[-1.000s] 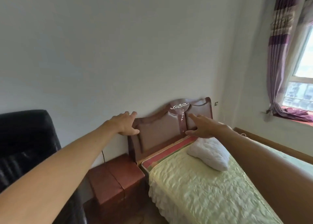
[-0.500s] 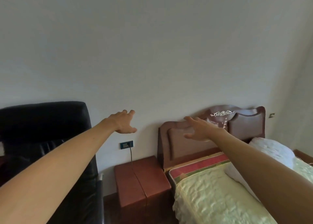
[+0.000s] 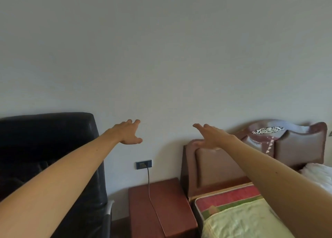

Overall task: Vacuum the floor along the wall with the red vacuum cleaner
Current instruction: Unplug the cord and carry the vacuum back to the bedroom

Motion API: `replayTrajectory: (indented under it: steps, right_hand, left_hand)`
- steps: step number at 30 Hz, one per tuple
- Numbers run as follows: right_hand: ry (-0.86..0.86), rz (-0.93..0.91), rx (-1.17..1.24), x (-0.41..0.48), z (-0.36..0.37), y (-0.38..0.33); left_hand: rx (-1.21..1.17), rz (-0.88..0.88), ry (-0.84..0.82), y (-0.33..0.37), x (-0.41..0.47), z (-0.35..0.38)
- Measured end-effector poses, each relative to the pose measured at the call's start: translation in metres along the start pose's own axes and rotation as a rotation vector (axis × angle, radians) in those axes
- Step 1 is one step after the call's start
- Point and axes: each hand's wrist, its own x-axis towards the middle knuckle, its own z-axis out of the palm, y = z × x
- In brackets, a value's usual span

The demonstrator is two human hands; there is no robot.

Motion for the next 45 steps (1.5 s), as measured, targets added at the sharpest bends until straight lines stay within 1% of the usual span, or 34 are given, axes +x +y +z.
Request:
replayTrajectory:
  steps: [8, 13, 16, 21, 26, 31, 33, 35, 39, 42, 45]
  right_hand:
    - [-0.065, -0.114, 0.072, 0.130, 0.050, 0.000]
    - [-0.132, -0.195, 0.264, 0.227, 0.098, -0.011]
    - [-0.198, -0.234, 0.345, 0.278, 0.142, -0.018]
    - [-0.341, -0.258, 0.400, 0.341, 0.228, -0.029]
    - [-0.466, -0.274, 0.379, 0.378, 0.317, -0.039]
    - [-0.518, -0.302, 0.360, 0.400, 0.396, -0.053]
    - [-0.511, -0.299, 0.390, 0.406, 0.421, -0.061]
    - [-0.467, -0.291, 0.441, 0.411, 0.441, -0.070]
    - [-0.329, -0.251, 0.533, 0.421, 0.469, -0.090]
    - [-0.231, -0.230, 0.586, 0.427, 0.486, -0.105]
    - [-0.158, -0.163, 0.650, 0.431, 0.499, -0.117]
  left_hand:
    - [-0.040, -0.090, -0.073, -0.027, 0.071, 0.050]
    - [-0.037, -0.147, -0.153, -0.041, 0.125, 0.105]
    - [-0.071, -0.160, -0.204, -0.040, 0.159, 0.151]
    - [-0.171, -0.195, -0.273, -0.035, 0.196, 0.245]
    - [-0.225, -0.223, -0.319, -0.026, 0.207, 0.344]
    - [-0.242, -0.249, -0.401, -0.018, 0.209, 0.429]
    - [-0.254, -0.256, -0.413, -0.013, 0.209, 0.456]
    - [-0.275, -0.258, -0.407, -0.009, 0.210, 0.480]
    - [-0.314, -0.263, -0.324, -0.002, 0.212, 0.520]
    - [-0.391, -0.267, -0.262, 0.005, 0.214, 0.543]
    - [-0.468, -0.300, -0.193, 0.017, 0.217, 0.557]
